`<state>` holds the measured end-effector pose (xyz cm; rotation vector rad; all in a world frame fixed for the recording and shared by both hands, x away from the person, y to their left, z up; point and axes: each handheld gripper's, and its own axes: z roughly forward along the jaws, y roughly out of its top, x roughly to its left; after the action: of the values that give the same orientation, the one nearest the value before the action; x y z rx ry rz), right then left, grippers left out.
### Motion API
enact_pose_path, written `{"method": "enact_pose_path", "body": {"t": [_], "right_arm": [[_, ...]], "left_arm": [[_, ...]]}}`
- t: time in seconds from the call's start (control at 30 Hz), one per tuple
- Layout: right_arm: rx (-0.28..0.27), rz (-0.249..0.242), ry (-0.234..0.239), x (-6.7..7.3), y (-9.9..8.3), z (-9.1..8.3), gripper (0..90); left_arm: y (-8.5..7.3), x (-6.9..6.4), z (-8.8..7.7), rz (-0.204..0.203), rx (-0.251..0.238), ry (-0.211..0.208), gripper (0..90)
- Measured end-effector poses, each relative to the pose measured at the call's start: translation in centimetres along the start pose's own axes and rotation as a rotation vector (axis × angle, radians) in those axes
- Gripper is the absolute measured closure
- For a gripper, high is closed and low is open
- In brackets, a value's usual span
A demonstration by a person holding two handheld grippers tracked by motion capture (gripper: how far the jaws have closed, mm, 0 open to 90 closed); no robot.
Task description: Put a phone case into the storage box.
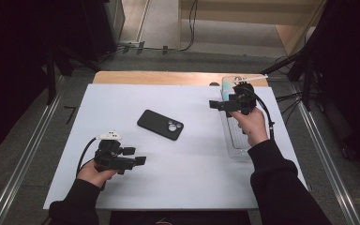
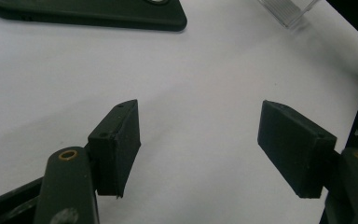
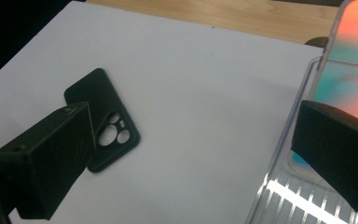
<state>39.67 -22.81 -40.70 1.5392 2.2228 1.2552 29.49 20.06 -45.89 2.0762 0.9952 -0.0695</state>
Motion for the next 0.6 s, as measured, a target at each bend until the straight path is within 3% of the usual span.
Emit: {"method": "enact_pose_path", "body": {"t": [0.13, 0.23, 0.47, 0.6], "right_arm": [[0.011, -0.013, 0.032, 0.6, -0.8, -0.4, 0.0], [0.008, -0.029, 0.057, 1.1, -1.5, -0.9, 12.9], [0.058, -0.074, 0.097, 2.3, -3.2, -1.7, 13.7], [0.061, -0.082, 0.123, 2.9, -4.3, -2.2, 15.9]], "left_arm": [[0.2, 0.1, 0.0, 0.003, -0.002, -0.002, 29.8], [0.3, 0.1, 0.0, 0.001, -0.005, -0.006, 29.8], [0.5, 0.1, 0.0, 0.004, -0.004, -0.010, 29.8], [0.5, 0.1, 0.0, 0.005, -0.002, -0.010, 29.8]]}}
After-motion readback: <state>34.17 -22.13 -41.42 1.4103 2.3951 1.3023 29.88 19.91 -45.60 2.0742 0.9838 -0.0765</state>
